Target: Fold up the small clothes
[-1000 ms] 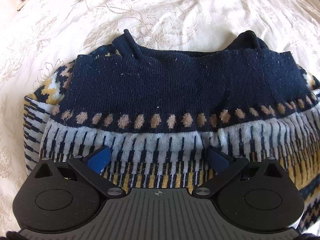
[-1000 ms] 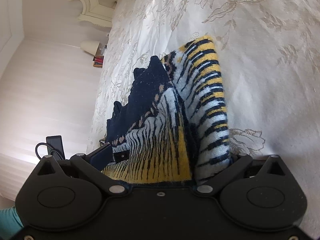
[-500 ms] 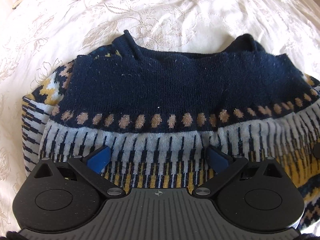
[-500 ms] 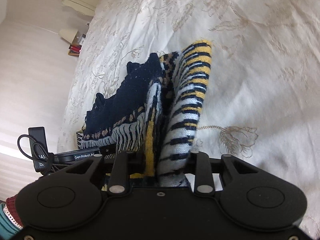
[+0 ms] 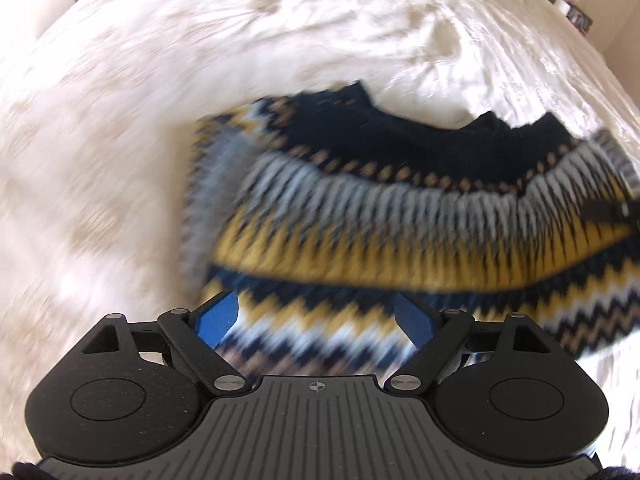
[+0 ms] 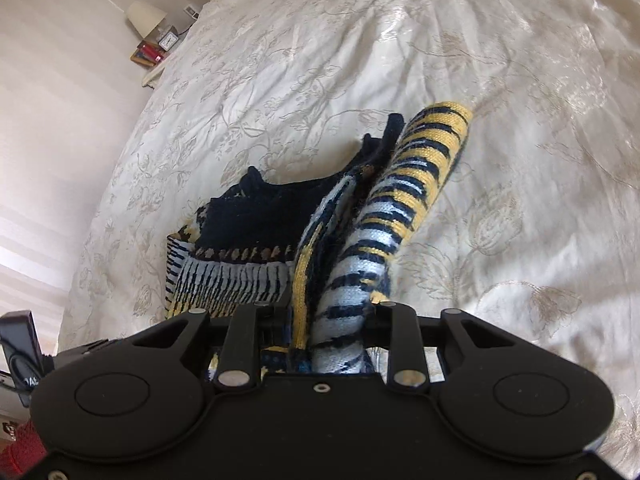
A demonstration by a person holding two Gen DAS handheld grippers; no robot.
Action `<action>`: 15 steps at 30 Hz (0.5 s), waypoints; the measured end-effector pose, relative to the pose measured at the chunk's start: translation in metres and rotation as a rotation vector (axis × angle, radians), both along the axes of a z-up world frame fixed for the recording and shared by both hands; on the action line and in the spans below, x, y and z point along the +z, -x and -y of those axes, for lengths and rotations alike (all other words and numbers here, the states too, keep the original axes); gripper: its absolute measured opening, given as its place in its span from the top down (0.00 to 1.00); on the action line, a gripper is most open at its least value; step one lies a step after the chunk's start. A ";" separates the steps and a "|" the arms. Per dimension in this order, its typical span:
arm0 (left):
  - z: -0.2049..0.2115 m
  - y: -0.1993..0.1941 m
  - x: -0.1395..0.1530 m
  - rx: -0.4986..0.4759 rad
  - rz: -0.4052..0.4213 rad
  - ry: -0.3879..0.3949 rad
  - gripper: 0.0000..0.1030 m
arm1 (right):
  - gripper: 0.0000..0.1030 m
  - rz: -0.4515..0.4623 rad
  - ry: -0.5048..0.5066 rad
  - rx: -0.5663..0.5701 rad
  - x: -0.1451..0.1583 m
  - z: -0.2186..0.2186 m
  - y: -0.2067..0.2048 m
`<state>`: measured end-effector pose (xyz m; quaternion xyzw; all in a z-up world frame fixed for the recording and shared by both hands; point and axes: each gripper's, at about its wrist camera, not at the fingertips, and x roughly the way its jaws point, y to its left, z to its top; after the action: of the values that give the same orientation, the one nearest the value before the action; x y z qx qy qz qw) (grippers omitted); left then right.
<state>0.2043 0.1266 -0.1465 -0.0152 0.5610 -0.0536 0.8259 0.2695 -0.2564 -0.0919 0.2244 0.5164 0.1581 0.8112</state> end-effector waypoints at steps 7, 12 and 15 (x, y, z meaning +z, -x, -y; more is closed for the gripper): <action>-0.054 0.043 0.005 0.090 -0.024 0.033 0.17 | 0.64 0.006 0.061 0.075 0.018 -0.071 -0.010; -0.090 0.063 0.001 0.139 -0.039 0.058 0.17 | 0.64 0.000 0.076 0.141 0.017 -0.133 -0.022; -0.108 0.069 -0.003 0.145 -0.047 0.057 0.17 | 0.64 -0.019 0.094 0.182 0.008 -0.171 -0.028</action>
<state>0.1356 0.2344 -0.1491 -0.0807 0.5761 -0.0094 0.8134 0.2976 -0.0849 -0.0844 0.1398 0.5493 0.2048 0.7980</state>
